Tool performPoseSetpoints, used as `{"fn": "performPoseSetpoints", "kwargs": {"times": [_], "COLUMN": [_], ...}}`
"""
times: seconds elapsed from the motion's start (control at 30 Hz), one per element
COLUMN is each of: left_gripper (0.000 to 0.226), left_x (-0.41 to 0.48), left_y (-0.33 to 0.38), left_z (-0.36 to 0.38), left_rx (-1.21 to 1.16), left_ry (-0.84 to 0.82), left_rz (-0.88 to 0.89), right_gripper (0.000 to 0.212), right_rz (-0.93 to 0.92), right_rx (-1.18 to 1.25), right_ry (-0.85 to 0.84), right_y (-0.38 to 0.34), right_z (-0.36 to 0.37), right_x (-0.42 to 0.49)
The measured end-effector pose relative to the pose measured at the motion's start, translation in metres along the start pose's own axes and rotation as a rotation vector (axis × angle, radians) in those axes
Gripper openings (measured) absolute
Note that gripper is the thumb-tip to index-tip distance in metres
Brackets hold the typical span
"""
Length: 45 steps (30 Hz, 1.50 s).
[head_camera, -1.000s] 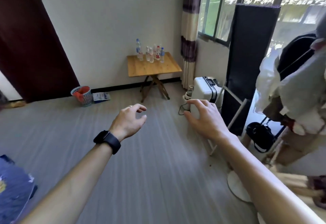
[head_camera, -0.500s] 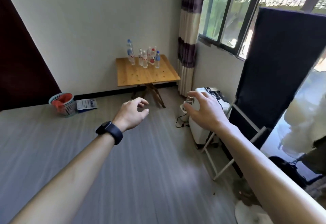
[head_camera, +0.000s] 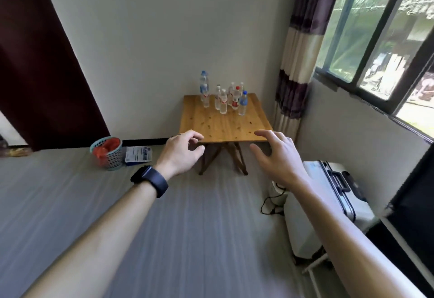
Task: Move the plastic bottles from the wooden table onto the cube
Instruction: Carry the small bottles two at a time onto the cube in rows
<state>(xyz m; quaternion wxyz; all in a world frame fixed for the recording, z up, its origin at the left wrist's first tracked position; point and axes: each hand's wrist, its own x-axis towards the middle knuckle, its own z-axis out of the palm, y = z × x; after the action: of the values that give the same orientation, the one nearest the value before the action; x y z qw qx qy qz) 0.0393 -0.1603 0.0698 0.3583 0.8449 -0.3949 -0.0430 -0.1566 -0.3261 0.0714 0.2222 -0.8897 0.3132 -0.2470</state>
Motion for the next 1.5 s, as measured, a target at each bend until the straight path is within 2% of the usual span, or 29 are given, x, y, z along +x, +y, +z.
{"fn": "performPoseSetpoints", "kwargs": {"times": [0.27, 0.37, 0.5, 0.93, 1.23, 1.5], "left_gripper": [0.021, 0.02, 0.02, 0.02, 0.023, 0.029], "left_x": [0.169, 0.242, 0.333, 0.549, 0.704, 0.814], "left_y": [-0.088, -0.117, -0.143, -0.179, -0.171, -0.185], "left_z": [0.023, 0.03, 0.044, 0.157, 0.234, 0.305], "left_rx": [-0.056, -0.111, -0.138, -0.124, -0.128, -0.148], "left_ry": [0.007, 0.005, -0.079, -0.345, -0.381, -0.491], "left_rz": [-0.057, -0.058, -0.057, -0.042, -0.056, -0.116], "right_gripper": [0.045, 0.043, 0.04, 0.042, 0.047, 0.051], "right_rz": [-0.031, 0.017, 0.077, 0.243, 0.332, 0.403], "right_rx": [0.043, 0.067, 0.096, 0.143, 0.229, 0.182], "right_ry": [0.0, 0.006, 0.015, -0.01, -0.069, -0.16], "right_y": [0.016, 0.022, 0.034, 0.134, 0.218, 0.27], "right_z": [0.077, 0.101, 0.124, 0.206, 0.25, 0.29], "right_x": [0.16, 0.216, 0.286, 0.462, 0.612, 0.716]}}
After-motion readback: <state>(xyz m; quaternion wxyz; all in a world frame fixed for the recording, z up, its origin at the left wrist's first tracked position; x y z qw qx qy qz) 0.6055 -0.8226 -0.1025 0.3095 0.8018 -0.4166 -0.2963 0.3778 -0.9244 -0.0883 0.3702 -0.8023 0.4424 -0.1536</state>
